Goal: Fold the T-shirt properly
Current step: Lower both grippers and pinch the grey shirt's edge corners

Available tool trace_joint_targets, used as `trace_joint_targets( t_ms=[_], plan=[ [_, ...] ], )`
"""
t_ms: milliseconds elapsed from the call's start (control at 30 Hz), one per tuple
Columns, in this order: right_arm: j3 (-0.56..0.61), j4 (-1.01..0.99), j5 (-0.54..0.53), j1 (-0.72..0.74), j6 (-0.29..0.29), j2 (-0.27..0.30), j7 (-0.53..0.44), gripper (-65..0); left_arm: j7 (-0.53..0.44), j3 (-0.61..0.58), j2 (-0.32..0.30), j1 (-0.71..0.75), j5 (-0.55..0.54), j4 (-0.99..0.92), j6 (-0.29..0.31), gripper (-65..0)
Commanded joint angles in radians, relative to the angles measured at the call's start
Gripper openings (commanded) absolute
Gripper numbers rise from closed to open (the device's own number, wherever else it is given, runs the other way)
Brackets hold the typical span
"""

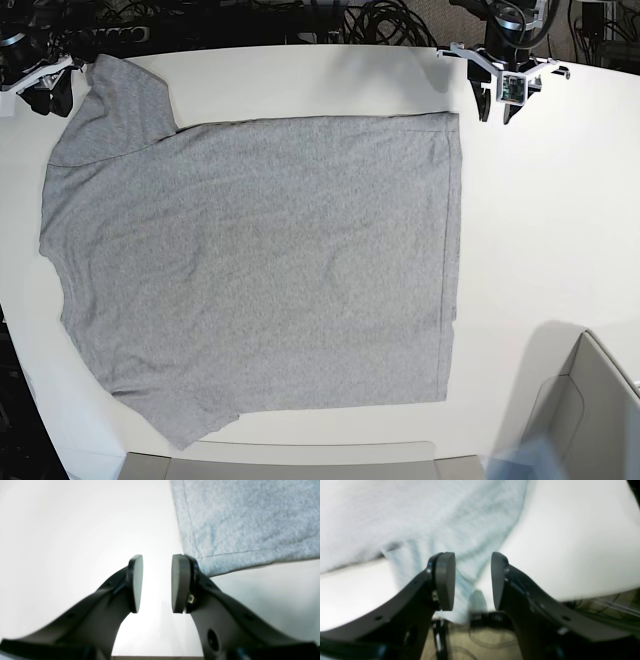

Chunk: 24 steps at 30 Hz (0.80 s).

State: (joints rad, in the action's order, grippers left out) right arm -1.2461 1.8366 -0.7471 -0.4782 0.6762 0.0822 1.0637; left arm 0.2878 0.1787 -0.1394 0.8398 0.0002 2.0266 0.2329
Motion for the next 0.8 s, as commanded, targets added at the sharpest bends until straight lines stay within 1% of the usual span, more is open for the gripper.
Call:
trace_joint_targets(
  t_ms=[0, 67, 233, 300, 367, 433, 633, 767],
  plan=[
    [-0.036, -0.021, 0.001, 0.005, 0.020, 0.015, 0.003, -41.0, -0.022, 0.002, -0.004, 0.011, -0.001, 0.015, -0.005, -44.8],
    [-0.062, -0.090, 0.002, 0.014, 0.022, 0.018, 0.017, -41.0, -0.022, 0.002, -0.004, 0.011, -0.001, 0.015, -0.005, -44.8],
    [-0.057, -0.223, 0.002, 0.006, 0.022, 0.038, 0.019, -41.0, -0.022, 0.002, -0.004, 0.011, -0.001, 0.015, -0.005, -44.8],
    [-0.033, -0.278, -0.001, 0.009, 0.022, 0.046, 0.019, -41.0, -0.022, 0.002, -0.004, 0.011, -0.001, 0.015, -0.005, -44.8],
    [0.009, -0.317, -0.002, 0.009, 0.022, 0.069, 0.019, -41.0, -0.022, 0.002, -0.002, 0.011, -0.001, 0.015, -0.005, -44.8],
    [0.039, -0.341, -0.002, 0.009, 0.022, 0.074, 0.019, -41.0, -0.022, 0.002, -0.002, 0.011, -0.001, 0.015, -0.005, -44.8],
    [0.050, -0.340, -0.009, 0.009, 0.022, 0.064, 0.019, -41.0, -0.022, 0.002, -0.002, 0.016, -0.001, 0.015, -0.005, -44.8],
    [0.042, -0.239, -0.081, -0.060, 0.022, 0.054, 0.020, -41.1, -0.022, 0.002, -0.002, 0.017, -0.001, 0.015, -0.005, -44.8]
  ],
)
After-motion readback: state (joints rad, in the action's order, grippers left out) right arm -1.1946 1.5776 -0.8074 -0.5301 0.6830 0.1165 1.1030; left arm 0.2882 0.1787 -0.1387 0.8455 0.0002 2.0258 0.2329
